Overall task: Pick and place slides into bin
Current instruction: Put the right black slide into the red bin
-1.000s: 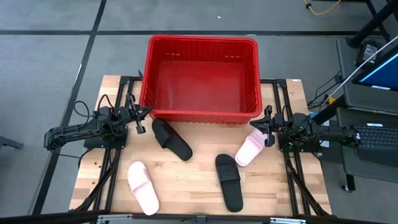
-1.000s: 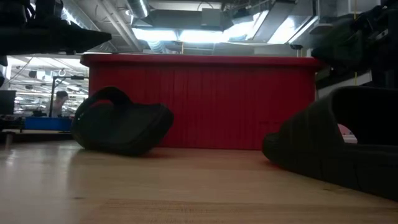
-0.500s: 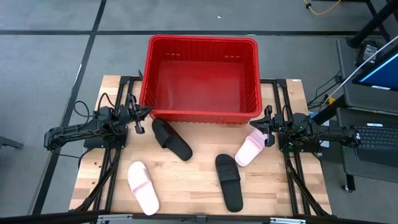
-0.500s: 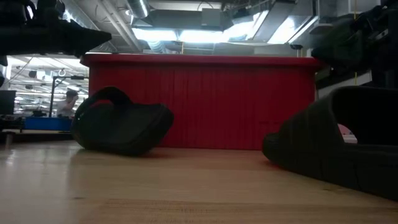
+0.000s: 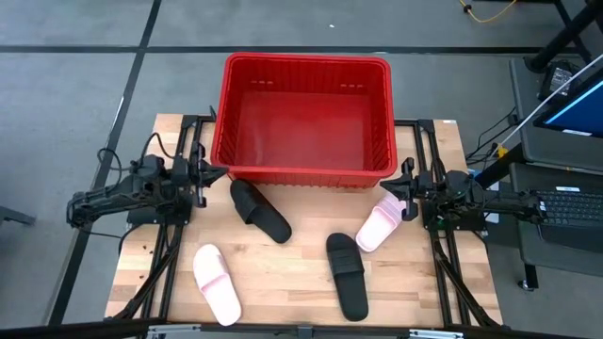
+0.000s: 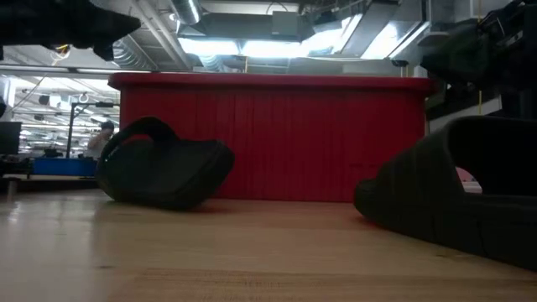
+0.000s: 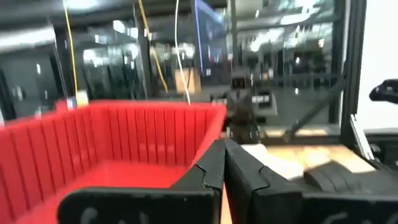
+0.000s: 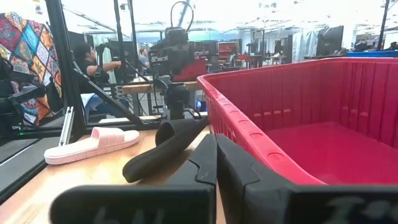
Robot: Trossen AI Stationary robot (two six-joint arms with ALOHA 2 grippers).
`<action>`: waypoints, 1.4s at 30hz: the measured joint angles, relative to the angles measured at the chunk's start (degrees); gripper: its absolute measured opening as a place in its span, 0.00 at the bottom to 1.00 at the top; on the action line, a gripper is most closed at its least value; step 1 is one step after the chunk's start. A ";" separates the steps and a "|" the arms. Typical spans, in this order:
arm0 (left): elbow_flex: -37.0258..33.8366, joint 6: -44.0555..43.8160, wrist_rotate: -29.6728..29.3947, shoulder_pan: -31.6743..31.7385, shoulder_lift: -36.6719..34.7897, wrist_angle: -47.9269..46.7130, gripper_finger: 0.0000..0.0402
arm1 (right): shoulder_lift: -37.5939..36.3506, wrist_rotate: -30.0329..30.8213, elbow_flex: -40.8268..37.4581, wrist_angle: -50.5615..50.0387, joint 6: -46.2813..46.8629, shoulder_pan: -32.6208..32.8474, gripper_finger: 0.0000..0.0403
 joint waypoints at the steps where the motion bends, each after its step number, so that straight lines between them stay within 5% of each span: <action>1: 0.94 -1.05 0.11 -0.18 0.25 -1.85 0.00 | 0.00 -0.01 0.00 0.01 0.01 0.00 0.01; 20: 8.18 0.78 -8.58 -7.97 15.84 -5.48 0.00 | 10.23 -4.38 15.58 -15.88 0.17 0.07 0.01; 27: 8.97 -0.99 -6.08 -10.95 21.16 3.48 0.00 | 16.16 -4.91 19.66 -18.24 1.83 2.51 0.01; 30: 8.97 0.57 -9.41 -13.41 23.52 3.56 0.00 | 18.78 -4.73 21.06 -18.20 3.16 5.20 0.00; 42: 11.47 0.13 -22.36 -21.90 29.68 4.99 0.00 | 28.68 7.67 28.48 -26.09 4.43 16.54 0.00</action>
